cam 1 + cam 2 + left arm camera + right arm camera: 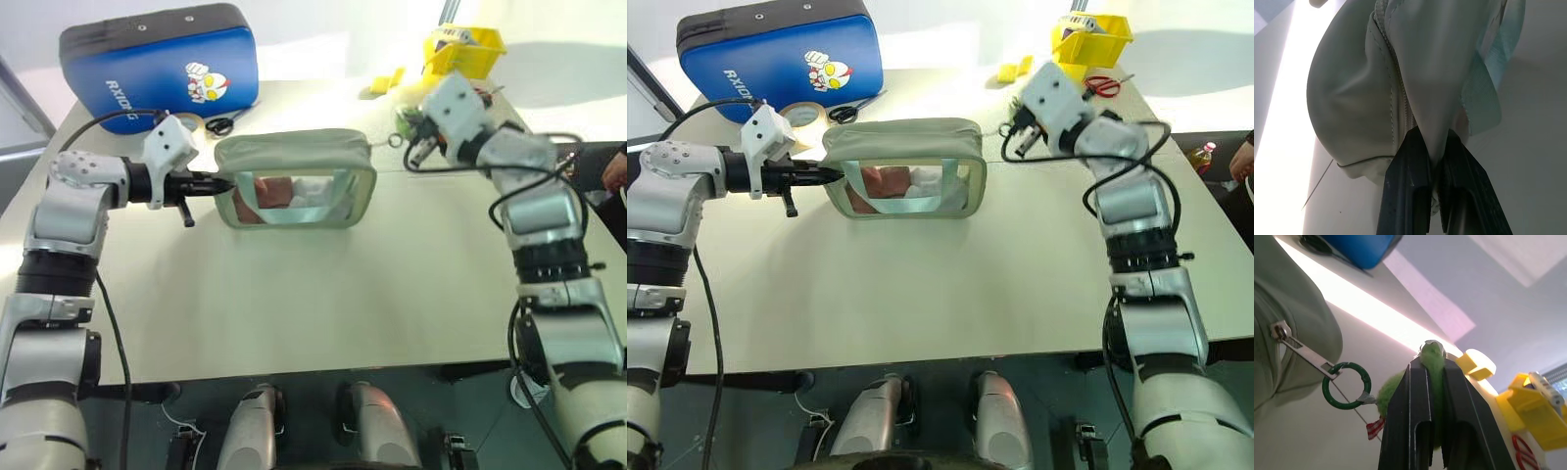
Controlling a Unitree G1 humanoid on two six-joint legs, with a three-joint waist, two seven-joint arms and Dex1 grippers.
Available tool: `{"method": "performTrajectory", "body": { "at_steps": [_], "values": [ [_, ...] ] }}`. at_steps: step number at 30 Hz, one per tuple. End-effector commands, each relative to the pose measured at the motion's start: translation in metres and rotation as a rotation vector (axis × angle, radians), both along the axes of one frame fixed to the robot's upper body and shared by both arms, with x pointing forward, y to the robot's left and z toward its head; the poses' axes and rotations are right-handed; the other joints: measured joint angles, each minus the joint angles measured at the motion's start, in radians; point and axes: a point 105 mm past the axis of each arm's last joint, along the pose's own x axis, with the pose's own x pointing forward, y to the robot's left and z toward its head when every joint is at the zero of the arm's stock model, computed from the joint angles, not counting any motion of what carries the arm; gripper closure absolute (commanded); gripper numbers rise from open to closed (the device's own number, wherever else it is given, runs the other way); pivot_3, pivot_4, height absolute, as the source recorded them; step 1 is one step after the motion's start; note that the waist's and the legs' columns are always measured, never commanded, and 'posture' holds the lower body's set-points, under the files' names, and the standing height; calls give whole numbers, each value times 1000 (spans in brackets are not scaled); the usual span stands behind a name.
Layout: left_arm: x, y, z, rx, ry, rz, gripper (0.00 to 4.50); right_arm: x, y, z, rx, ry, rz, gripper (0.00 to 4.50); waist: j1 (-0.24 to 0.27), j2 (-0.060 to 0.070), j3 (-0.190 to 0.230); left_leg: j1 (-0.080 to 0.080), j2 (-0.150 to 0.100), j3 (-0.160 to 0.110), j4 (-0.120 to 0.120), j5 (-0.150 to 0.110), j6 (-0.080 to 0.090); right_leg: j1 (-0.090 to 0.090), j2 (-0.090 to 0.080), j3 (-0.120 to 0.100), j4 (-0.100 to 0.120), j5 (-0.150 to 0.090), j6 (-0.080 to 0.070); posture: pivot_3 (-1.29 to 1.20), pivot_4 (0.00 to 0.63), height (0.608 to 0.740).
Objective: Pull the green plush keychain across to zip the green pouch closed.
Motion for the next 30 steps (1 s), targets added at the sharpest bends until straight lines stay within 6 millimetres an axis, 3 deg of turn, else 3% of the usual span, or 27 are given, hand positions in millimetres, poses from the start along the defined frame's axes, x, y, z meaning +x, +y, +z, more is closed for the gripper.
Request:
{"method": "performTrajectory", "body": {
  "at_steps": [1,4,6,9,12,14,18,22,24,27,30],
  "values": [
    [-2,9,16,-2,-48,26,4500,-3,2,-33,71,41,-65,4480,-1,0,0,0,0,0,0,0,0,0,0,0,0,0,0,0,150,740],
    [-1,6,17,-1,-50,20,4500,-3,28,-85,155,171,-37,4480,-1,0,0,0,1,0,0,0,0,0,1,0,0,0,0,0,150,740],
    [0,3,18,-1,-54,13,4500,-1,42,-106,219,234,-26,4480,-1,0,0,0,1,0,0,0,-1,0,1,0,0,0,0,0,150,740],
    [2,0,20,-2,-62,5,4500,0,64,-121,313,312,19,4480,0,0,0,0,1,-1,1,1,-1,1,1,0,0,0,0,0,150,740],
    [2,0,21,-4,-67,4,4500,-2,72,-119,341,327,60,4480,1,0,0,1,1,-1,1,0,-1,2,1,0,0,0,0,0,150,740],
    [2,1,21,-1,-69,7,4500,-1,64,-105,387,309,61,4480,2,0,0,1,0,-1,1,0,0,2,1,0,0,0,0,0,150,740],
    [1,4,18,7,-69,17,4500,-12,45,-66,375,327,185,3084,6,0,0,0,0,-2,1,0,0,2,1,0,0,0,0,0,150,740],
    [1,4,16,8,-66,19,4500,-26,16,-26,233,332,263,971,6,0,0,0,0,-2,1,0,0,2,0,0,-1,0,0,0,150,740],
    [2,4,17,-6,-65,16,4500,-44,9,-14,181,405,362,971,7,0,0,0,0,-3,1,0,0,2,0,0,-1,-1,0,0,150,740],
    [2,4,20,-39,-48,6,3387,-75,7,-3,71,501,496,891,7,0,0,0,0,-3,0,0,0,2,1,0,-2,-1,0,0,150,740],
    [-3,8,25,-81,-11,2,1871,-91,13,17,66,513,572,891,7,0,0,0,0,-3,1,-1,0,2,0,-1,-2,-1,0,0,150,740]
  ]
}}
